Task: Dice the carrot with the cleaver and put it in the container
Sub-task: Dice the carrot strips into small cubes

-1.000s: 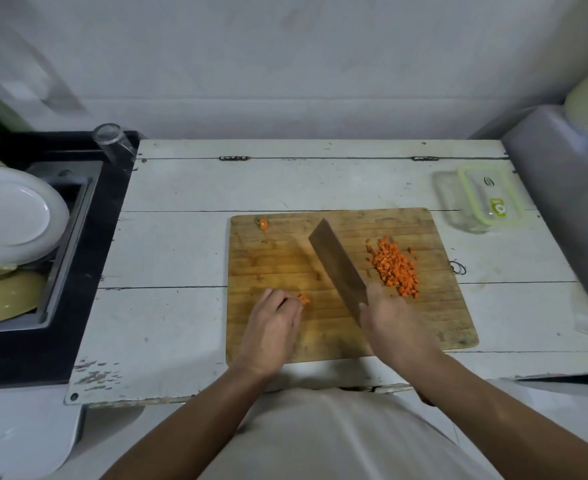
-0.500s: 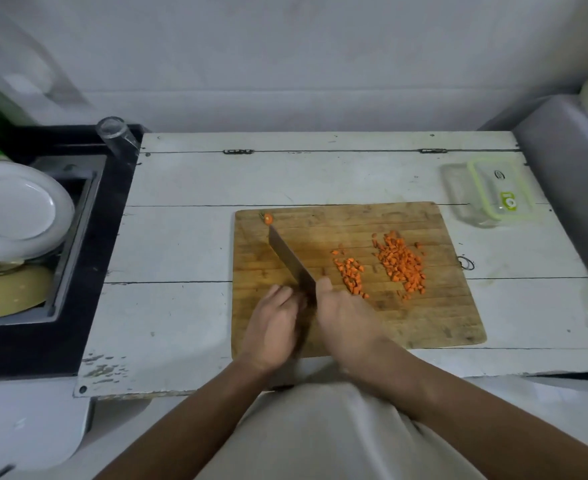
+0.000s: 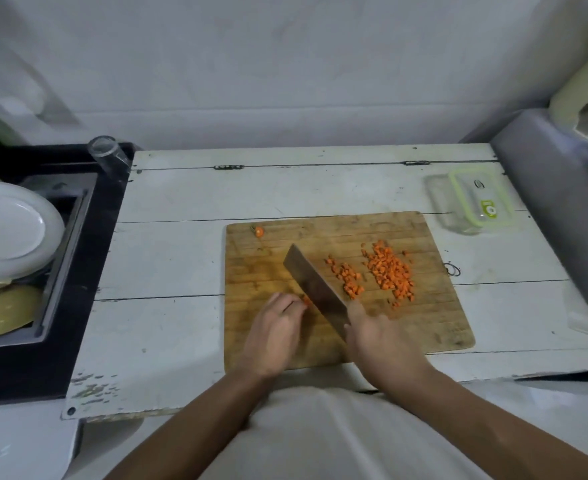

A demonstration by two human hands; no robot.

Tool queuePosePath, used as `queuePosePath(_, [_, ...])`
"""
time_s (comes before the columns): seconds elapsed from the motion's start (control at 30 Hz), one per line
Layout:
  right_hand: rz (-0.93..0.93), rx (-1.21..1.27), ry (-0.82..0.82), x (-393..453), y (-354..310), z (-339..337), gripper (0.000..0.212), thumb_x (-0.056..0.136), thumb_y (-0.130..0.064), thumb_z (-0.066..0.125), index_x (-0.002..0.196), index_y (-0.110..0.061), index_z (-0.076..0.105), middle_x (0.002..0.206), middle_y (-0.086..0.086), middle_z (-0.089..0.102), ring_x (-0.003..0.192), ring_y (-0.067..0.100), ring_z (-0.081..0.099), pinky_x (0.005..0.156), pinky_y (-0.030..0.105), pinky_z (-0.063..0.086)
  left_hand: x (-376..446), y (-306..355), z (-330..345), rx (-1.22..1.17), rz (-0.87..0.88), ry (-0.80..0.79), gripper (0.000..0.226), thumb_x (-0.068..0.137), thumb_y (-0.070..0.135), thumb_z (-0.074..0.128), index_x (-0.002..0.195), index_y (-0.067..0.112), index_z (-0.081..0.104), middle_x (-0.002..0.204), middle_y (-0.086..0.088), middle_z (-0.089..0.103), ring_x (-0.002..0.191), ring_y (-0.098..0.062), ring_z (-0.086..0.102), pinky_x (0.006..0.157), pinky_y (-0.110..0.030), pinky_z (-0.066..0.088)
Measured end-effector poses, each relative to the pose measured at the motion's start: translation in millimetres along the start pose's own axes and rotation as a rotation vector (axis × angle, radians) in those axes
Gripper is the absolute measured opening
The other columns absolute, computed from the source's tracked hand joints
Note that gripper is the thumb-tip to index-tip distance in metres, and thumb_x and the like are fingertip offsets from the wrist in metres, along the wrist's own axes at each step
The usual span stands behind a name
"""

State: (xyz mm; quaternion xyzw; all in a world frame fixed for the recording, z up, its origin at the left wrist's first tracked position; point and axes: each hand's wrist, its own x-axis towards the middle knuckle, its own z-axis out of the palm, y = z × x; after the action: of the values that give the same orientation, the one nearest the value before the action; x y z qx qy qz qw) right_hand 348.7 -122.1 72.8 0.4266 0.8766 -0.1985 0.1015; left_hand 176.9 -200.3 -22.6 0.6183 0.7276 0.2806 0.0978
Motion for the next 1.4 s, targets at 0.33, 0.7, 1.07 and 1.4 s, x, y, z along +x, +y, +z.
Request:
queuePosePath(0.33, [-0.024,-0.062,0.016,47,-40,8,0.012,0.1,-0.006,0.039,0.1,-0.017,0.035,0.091,0.013,0.068,0.087,0.038,0.069,0.061,0.04,0.046,1,1,-4,-0.022,0.031,-0.029,0.032,0.078,-0.009,0.064,0.105,0.006,0.073,0.104,-0.006,0.068,0.098,-0.02,0.058,0.085,-0.033,0.054])
queuePosePath(0.7, [0.018,0.033,0.013,2,0,-3,0.006,0.105,-0.025,0.039,0.106,-0.019,0.038,0.083,0.01,0.066,0.076,0.036,0.066,0.063,0.046,0.053,-20,-6,-4,-0.142,-0.318,0.2,0.018,0.092,0.021,0.075,0.109,0.017,0.077,0.108,0.007,0.068,0.104,-0.009,0.056,0.092,-0.024,0.049])
queuePosePath(1.07, [-0.026,-0.082,-0.016,40,-44,9,0.016,0.099,-0.002,0.037,0.11,-0.013,0.041,0.093,0.013,0.069,0.087,0.037,0.07,0.063,0.041,0.046,-4,-7,17,-0.05,-0.311,0.189,0.002,0.087,0.011,0.079,0.086,0.013,0.078,0.089,0.001,0.064,0.087,-0.021,0.051,0.075,-0.041,0.047])
queuePosePath(1.4, [0.026,-0.009,0.021,-2,-8,3,0.006,0.102,-0.015,0.04,0.104,-0.02,0.038,0.085,0.011,0.068,0.08,0.037,0.066,0.062,0.042,0.045,-14,-6,6,-0.158,-0.391,0.139,0.017,0.092,0.028,0.073,0.107,0.02,0.077,0.109,0.009,0.059,0.105,-0.006,0.046,0.097,-0.023,0.041])
